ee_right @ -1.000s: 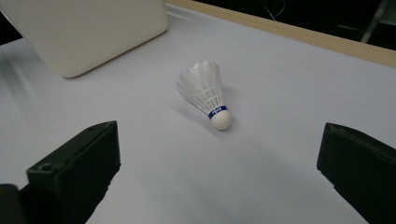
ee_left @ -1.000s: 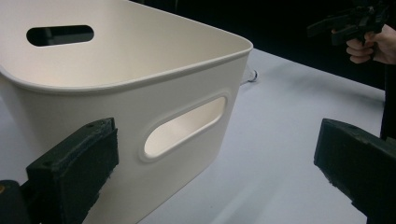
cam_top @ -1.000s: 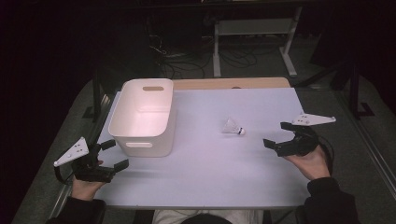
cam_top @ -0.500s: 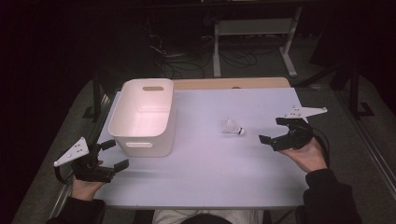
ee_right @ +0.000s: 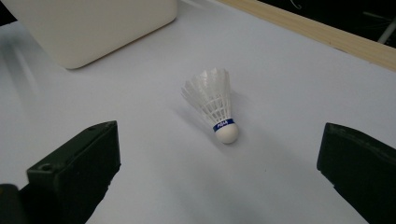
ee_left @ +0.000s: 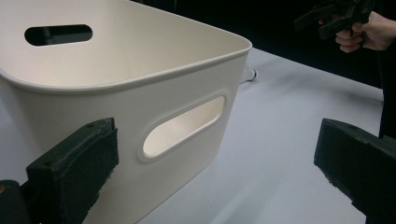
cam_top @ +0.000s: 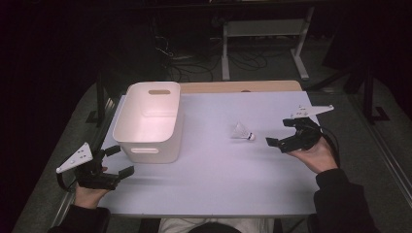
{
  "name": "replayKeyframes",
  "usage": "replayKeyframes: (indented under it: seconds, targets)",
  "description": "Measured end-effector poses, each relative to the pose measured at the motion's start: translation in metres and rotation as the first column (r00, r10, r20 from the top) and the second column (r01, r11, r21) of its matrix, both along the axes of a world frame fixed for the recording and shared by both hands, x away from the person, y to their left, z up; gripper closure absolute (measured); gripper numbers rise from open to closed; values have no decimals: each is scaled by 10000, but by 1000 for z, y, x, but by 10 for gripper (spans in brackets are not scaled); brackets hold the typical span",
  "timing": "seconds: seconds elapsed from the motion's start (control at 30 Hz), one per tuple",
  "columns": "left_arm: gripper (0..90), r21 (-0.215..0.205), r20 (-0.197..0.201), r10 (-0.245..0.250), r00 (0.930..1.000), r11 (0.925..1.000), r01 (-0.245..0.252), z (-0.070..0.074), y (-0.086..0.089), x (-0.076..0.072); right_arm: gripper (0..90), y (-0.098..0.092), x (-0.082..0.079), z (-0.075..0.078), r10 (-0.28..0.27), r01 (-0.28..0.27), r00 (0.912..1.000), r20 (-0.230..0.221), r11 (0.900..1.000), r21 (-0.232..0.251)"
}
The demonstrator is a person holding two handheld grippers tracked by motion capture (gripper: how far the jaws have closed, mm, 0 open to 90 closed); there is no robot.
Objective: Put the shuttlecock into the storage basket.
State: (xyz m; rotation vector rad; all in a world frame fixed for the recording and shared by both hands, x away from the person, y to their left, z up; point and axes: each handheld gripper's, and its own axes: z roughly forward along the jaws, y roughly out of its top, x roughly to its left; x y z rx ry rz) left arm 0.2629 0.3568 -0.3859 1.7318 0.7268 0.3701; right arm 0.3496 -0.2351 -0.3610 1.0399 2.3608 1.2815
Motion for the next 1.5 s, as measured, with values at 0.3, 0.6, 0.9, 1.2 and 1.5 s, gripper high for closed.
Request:
replayKeyframes:
  seconds: [0.3, 0.6, 0.9, 1.2, 1.5]
  targets:
    - [0, 19, -5, -7, 10000, 10000, 7, 0, 0, 0, 0, 5, 10, 1, 131, -135, 9998, -160, 9997, -224]
    - [0, 12, -7, -5, 10000, 10000, 5, 0, 0, 0, 0, 11, 18, -3, 274, -289, 9990, -359, 9987, -415]
    - [0, 21, -1, -22, 10000, 10000, 22, 0, 0, 0, 0, 20, 26, -3, 546, -577, 9973, -494, 9963, -643]
    - [0, 25, -6, -45, 10000, 10000, 45, 0, 0, 1, 0, 27, 33, -8, 733, -789, 9949, -694, 9935, -821]
    - [0, 24, -11, -65, 10000, 10000, 65, 0, 0, 1, 0, 31, 40, -12, 842, -931, 9923, -903, 9906, -997]
